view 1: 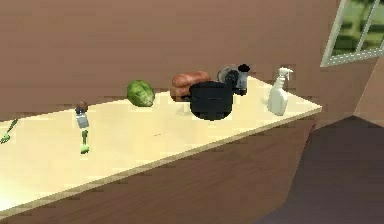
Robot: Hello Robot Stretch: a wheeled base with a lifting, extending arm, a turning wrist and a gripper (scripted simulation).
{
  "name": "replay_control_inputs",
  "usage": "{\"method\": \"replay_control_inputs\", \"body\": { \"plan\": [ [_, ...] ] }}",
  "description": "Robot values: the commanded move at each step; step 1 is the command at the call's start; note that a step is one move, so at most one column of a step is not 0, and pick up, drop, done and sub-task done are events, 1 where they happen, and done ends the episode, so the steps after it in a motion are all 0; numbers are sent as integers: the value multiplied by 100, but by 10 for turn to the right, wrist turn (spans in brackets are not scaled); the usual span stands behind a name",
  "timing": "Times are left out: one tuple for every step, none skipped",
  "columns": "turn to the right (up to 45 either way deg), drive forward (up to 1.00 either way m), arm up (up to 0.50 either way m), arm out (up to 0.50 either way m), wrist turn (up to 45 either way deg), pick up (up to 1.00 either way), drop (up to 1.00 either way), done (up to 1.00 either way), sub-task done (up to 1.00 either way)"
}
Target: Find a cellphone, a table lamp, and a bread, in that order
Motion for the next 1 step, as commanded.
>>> {"method": "replay_control_inputs", "body": {
  "plan": [
    [0, 0, 0, 0, 0, 0, 0, 100, 0]
  ]
}}
